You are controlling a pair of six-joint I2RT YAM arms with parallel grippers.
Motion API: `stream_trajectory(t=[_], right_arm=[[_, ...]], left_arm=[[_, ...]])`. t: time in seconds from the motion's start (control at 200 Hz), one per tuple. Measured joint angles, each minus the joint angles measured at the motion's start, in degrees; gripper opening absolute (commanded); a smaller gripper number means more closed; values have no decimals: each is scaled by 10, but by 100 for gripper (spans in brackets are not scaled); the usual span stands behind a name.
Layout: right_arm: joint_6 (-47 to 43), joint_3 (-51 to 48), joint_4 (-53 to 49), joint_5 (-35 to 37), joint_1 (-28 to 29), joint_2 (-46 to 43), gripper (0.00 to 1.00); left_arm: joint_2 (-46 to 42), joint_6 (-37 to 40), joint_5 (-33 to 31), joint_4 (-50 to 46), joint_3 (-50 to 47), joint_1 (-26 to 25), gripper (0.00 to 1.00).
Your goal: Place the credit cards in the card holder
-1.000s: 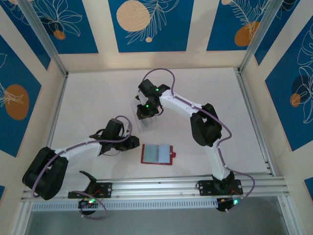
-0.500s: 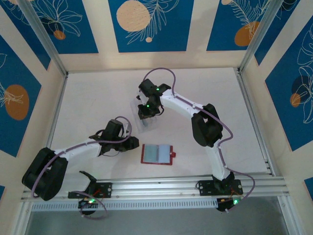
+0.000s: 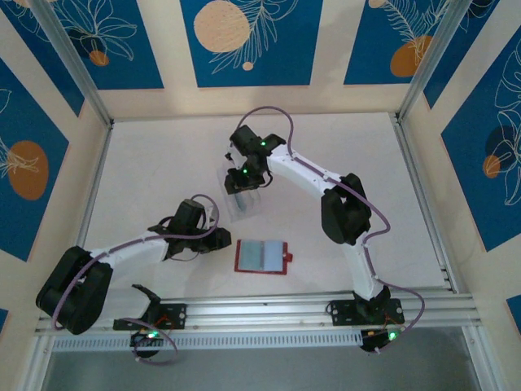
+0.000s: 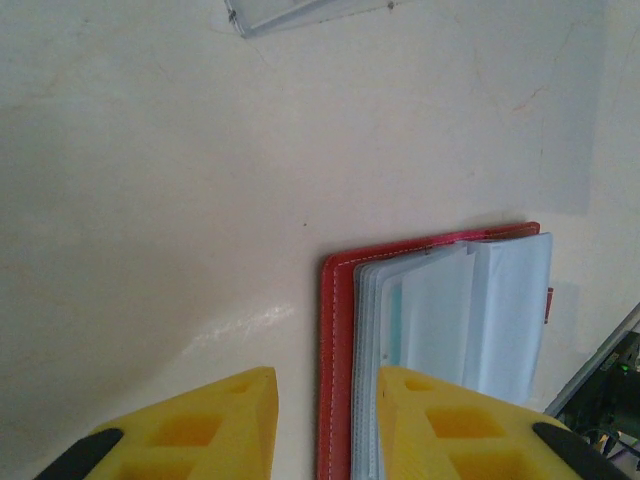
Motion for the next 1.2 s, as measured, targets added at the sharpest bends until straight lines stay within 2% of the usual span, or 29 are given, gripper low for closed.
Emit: stream_trajectory(t=[0.565, 0.82, 0.975, 1.2], right_arm=[[0, 31, -38, 58, 28, 48, 39], [-2, 47, -49, 87, 41, 70, 39], [-2, 54, -53, 90, 42, 73, 39], [-2, 53, -49, 69, 37, 73, 38]], left_arm=[[-31, 0, -14, -16, -6, 0, 31], [-89, 0, -42, -52, -9, 1, 31], [-122, 0, -61, -75, -12, 2, 31], [-124, 0, -65, -89, -21, 6, 31]])
